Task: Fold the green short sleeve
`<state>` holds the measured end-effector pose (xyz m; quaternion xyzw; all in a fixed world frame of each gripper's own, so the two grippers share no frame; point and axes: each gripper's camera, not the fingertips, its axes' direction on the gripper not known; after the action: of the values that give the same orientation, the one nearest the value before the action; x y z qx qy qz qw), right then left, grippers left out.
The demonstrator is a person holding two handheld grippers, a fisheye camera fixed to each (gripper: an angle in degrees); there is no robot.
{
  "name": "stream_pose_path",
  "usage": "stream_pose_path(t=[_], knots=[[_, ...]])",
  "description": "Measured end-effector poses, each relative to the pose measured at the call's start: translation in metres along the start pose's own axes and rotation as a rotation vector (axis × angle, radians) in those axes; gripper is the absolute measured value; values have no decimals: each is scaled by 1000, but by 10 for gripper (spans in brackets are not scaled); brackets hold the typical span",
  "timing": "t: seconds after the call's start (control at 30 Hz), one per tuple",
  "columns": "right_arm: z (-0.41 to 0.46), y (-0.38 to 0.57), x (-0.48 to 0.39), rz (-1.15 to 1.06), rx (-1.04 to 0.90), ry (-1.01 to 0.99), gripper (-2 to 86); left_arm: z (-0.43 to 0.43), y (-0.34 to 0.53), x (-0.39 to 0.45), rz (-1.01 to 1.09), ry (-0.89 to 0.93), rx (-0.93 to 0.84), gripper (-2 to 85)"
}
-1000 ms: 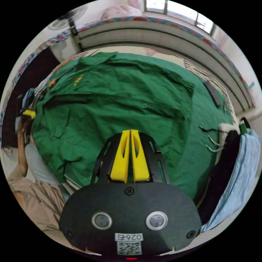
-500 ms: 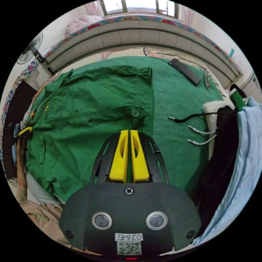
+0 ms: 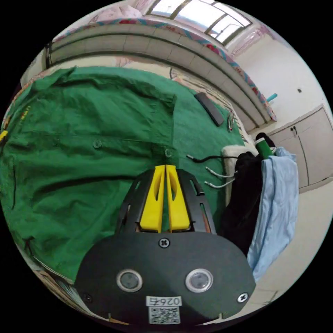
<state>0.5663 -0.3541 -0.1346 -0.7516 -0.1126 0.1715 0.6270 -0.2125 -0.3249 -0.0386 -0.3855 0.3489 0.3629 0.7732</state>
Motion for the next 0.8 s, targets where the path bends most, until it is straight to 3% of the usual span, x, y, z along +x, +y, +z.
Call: stream_pose_path(t=[0.03, 0.13, 0.2, 0.4, 0.57, 0.67, 0.8], knots=[[12, -1, -4, -39, -69, 25, -7, 17, 1, 8, 21, -15, -70, -10], [-3, 10, 10, -6, -40, 43, -9, -10, -2, 11, -17, -31, -41, -10], [-42, 34, 31, 55, 88, -45, -10, -41, 4, 10, -18, 56, 41, -10], [-96, 138, 62, 76, 209, -252, -9, -146, 71, 9, -48, 501, 252, -1], [-75, 225, 81, 56, 131, -376, -5, -163, 200, 29, -395, 827, 351, 88], [-45, 266, 102, 88, 103, -504, 30, -158, 258, 57, -553, 884, 322, 170], [-1, 289, 134, 113, 111, -791, 89, -169, 290, 89, -559, 817, 243, 240]])
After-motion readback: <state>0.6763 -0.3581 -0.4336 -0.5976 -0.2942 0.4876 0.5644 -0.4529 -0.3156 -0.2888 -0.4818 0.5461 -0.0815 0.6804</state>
